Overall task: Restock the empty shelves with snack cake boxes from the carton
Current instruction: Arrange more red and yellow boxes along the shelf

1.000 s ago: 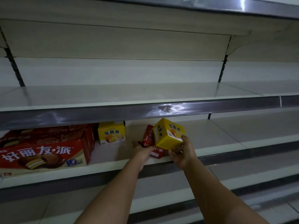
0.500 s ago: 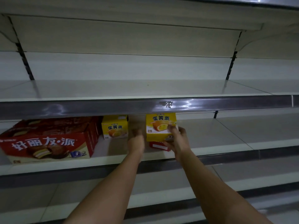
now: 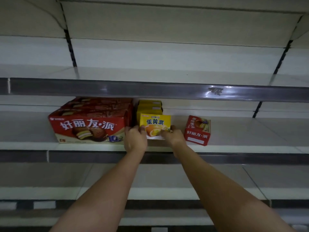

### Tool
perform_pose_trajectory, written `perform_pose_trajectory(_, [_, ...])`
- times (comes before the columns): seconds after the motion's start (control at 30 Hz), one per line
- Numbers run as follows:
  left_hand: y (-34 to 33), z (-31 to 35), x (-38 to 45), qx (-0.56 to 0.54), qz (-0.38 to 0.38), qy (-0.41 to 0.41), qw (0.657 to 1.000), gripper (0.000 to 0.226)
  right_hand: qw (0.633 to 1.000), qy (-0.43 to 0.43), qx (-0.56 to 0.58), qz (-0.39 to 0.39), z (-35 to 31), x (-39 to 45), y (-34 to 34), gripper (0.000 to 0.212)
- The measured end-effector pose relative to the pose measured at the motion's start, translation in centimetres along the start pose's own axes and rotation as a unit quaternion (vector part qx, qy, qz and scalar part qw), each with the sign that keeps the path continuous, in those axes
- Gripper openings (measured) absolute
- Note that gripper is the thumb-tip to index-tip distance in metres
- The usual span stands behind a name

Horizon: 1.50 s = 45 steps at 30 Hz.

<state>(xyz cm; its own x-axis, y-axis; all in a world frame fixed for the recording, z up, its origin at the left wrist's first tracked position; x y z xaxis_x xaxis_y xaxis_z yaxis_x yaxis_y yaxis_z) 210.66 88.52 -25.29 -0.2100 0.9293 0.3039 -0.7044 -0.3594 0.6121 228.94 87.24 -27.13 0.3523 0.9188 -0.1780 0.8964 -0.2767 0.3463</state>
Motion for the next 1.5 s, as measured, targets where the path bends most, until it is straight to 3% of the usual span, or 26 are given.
perform_pose_trajectory(0.13, [-0.4,-0.6,-0.4,0.012,-0.01,0.014,1.0,0.027,0.996,0.046,-0.07,0.035,-0.5,0.6,0.4,0.025])
perform_pose_trajectory(0.37, [0.2,0.7,-0.2,0.16,-0.003,-0.044,0.986,0.018,0.978,0.083,-0.177,0.08,-1.2,1.3,1.1,0.021])
perform_pose_trajectory(0.5, [-0.8,-1.2,-0.6,0.018,0.0,0.036,0.999,0.019,0.986,0.091,-0.128,0.051,-1.0,1.3,-0.6,0.024])
perform_pose_trajectory(0.63, [-2.0,-1.8,0.1,-0.101,-0.009,0.09,0.991,0.026,0.996,0.06,-0.065,0.015,-0.7,1.9,-1.9,0.028])
perform_pose_trajectory(0.73, [-2.7,-2.0,0.6,-0.132,-0.02,0.101,0.986,0.028,0.998,0.046,-0.049,0.006,-0.8,2.3,-2.1,0.027])
perform_pose_trajectory(0.87, [-2.7,-2.0,0.4,-0.148,-0.005,0.114,0.982,0.038,1.0,-0.003,-0.016,0.001,-0.1,2.8,-1.8,0.043])
perform_pose_trajectory(0.97, [-2.4,-1.3,-0.5,-0.158,0.014,0.13,0.979,0.044,0.988,0.035,-0.103,0.105,-1.3,1.8,1.1,0.033])
perform_pose_trajectory(1.1, [-3.7,2.2,-0.8,-0.115,-0.033,0.075,0.99,0.022,0.933,0.146,-0.106,0.311,-4.4,-1.4,7.8,0.011])
perform_pose_trajectory(1.23, [-8.4,7.0,-0.3,-0.043,-0.14,-0.025,0.989,0.023,0.91,0.1,-0.085,0.394,-2.7,-1.2,14.2,0.023])
perform_pose_trajectory(1.3, [-11.7,8.2,-0.4,-0.053,-0.199,-0.026,0.978,0.037,0.921,0.041,-0.123,0.366,-0.4,0.6,16.2,0.036])
perform_pose_trajectory(1.4, [-15.6,8.2,-1.7,-0.078,-0.255,0.047,0.963,0.07,0.967,-0.029,-0.092,0.235,3.3,4.2,17.5,0.051])
perform_pose_trajectory(1.5, [-17.6,8.0,-2.7,-0.11,-0.257,0.104,0.954,0.074,0.994,-0.059,-0.013,0.095,4.7,6.8,16.6,0.058])
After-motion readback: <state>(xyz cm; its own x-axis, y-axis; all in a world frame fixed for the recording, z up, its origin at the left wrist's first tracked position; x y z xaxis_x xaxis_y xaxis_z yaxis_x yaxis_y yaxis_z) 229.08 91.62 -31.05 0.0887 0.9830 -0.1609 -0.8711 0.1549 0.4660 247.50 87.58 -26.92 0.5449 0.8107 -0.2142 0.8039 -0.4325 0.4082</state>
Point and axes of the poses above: each hand's wrist, its own x-axis towards the middle knuckle, its own y-axis out of the back of the hand, z = x × y, the point moved 10 cm from there along x, towards the middle knuckle, and after that the axes turned 7 degrees about -y, right-handed, at the moved point
